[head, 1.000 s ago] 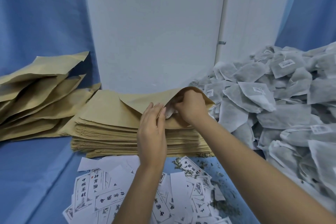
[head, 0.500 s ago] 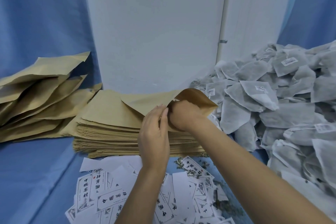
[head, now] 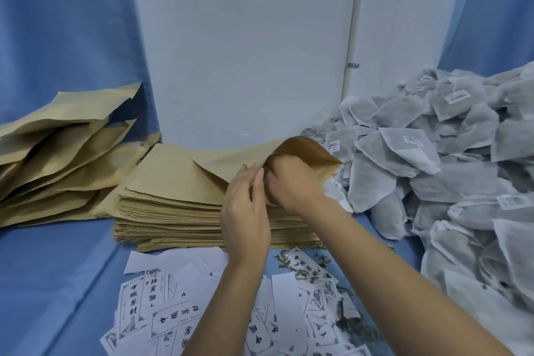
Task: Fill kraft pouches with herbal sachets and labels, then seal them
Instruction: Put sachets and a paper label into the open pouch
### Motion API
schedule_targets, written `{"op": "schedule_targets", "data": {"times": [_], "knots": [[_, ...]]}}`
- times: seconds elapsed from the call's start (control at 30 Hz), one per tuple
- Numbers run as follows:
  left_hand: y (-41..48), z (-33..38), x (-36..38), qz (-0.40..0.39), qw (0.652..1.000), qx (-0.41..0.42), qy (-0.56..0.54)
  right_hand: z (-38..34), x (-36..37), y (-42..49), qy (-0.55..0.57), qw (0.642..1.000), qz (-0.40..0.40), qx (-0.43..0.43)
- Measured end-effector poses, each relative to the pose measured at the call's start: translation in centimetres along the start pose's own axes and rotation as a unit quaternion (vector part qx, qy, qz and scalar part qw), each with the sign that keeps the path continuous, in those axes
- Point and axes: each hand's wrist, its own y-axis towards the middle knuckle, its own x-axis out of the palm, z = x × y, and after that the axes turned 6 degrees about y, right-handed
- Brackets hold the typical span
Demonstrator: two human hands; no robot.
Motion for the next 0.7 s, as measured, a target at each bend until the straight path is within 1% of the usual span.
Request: {"op": "schedule_targets", "data": {"times": [0.03,0.07,0.13,0.2,0.23,0.27,0.33,0.4,0.43,0.5,0.6,0.7], "knots": [[0.2,0.2,0.4,0.007,1.0,-0.011,-0.008,0.3,-0.2,-0.7,0.027,0.995,0.1,0.002],[0.3,0.3,0.7,0.016,0.999,-0.021,-0.018,0.8,-0.5,-1.4,0.062,0.98,0.188,0.005],[0.3,0.8,1.3,0.032,0.998,-0.043,-0.042,2.0,-1.4,-2.6,0.168,0.933,0.318,0.023],[0.0,1.3,1.9,0.04,0.995,-0.054,-0.072,3.7,-2.5,-3.2,0.237,0.891,0.385,0.046],[-0.2,1.6,2.2,0.044,0.994,-0.05,-0.083,4.5,-3.0,-3.4,0.245,0.882,0.399,0.063],[-0.5,2.0,2.5,0.047,0.994,-0.041,-0.089,5.6,-3.4,-3.7,0.236,0.881,0.402,0.08],[-0.8,2.5,3.1,0.05,0.994,-0.029,-0.097,8.0,-3.7,-4.2,0.173,0.903,0.373,0.122],[-1.1,2.6,3.7,0.044,0.994,-0.03,-0.098,10.5,-3.9,-4.3,0.057,0.936,0.292,0.19],[-1.2,2.5,4.0,0.038,0.994,-0.033,-0.096,11.6,-3.9,-4.2,-0.009,0.945,0.244,0.219],[-1.3,2.2,4.4,0.031,0.994,-0.036,-0.094,13.2,-4.2,-4.1,-0.113,0.944,0.168,0.261],[-1.3,2.2,4.9,0.036,0.993,-0.029,-0.104,14.9,-4.8,-3.9,-0.207,0.931,0.087,0.289],[-1.1,2.2,5.0,0.03,0.993,-0.04,-0.109,16.1,-5.3,-3.9,-0.26,0.922,0.044,0.283]]}}
